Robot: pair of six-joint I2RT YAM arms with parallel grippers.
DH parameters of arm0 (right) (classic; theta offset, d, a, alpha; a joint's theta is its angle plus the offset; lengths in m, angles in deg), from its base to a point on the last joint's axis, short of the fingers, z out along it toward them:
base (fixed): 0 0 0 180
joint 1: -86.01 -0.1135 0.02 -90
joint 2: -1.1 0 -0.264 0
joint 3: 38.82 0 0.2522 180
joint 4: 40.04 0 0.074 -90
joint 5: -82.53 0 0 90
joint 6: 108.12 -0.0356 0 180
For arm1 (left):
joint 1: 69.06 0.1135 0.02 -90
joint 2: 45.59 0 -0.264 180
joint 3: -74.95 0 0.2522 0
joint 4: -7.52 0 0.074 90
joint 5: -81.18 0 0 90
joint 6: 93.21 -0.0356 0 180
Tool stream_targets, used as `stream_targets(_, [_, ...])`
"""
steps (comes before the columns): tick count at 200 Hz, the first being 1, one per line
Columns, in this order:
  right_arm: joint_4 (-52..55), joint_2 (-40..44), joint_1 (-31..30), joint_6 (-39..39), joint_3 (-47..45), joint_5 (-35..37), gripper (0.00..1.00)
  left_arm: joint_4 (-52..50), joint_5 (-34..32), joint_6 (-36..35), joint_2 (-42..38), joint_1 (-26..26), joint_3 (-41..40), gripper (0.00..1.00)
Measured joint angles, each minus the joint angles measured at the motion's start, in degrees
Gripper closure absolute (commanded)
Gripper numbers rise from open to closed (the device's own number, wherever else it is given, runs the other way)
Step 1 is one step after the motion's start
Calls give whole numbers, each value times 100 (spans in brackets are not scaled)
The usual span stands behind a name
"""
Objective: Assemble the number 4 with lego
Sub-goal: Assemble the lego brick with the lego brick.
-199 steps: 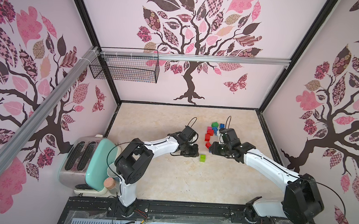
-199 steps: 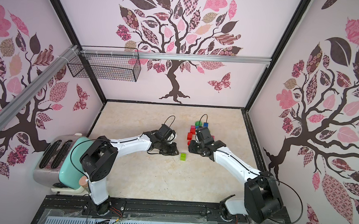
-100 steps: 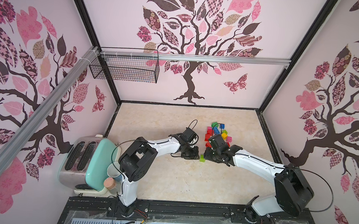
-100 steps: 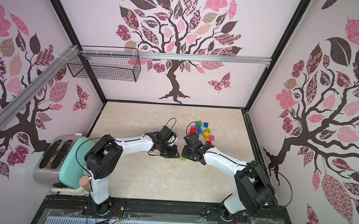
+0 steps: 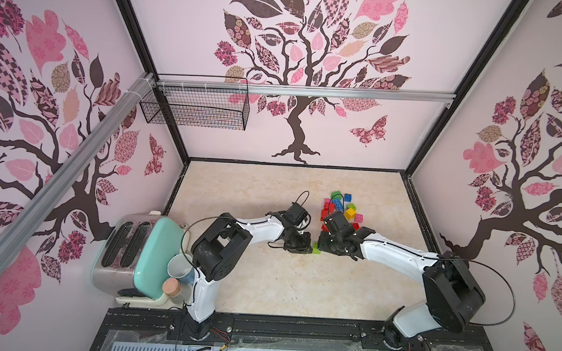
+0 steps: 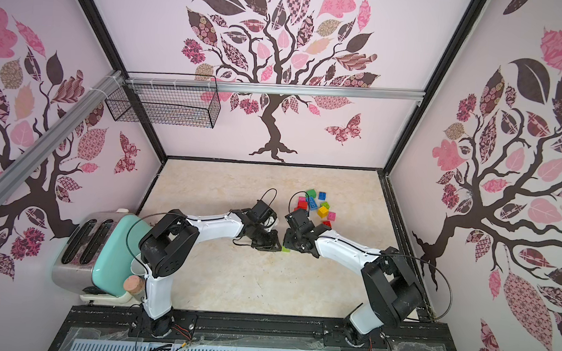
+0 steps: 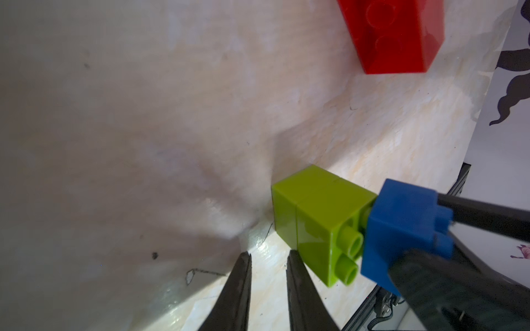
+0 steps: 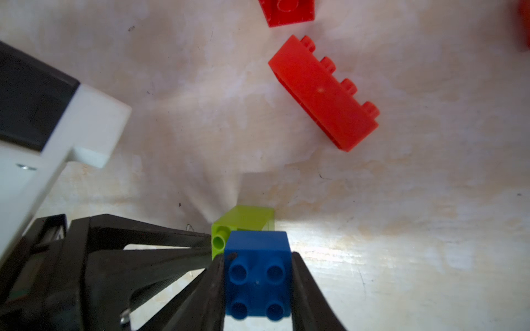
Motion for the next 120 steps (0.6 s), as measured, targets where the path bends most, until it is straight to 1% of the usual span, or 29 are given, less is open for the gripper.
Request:
stream_targets(31, [323, -319, -188, 111, 374, 470, 100, -4, 13, 7, 0, 11, 0, 74])
stream_targets(65, [654, -658, -424, 229, 756, 1106, 100, 35, 15, 22, 0, 7, 0, 69])
stream_targets(102, [789, -728, -498, 293, 850, 1333, 100, 33, 7, 37, 0, 7, 0, 67])
stream_targets(120, [850, -754, -503, 378, 911, 1351, 89, 39, -35, 46, -9, 13, 0, 65])
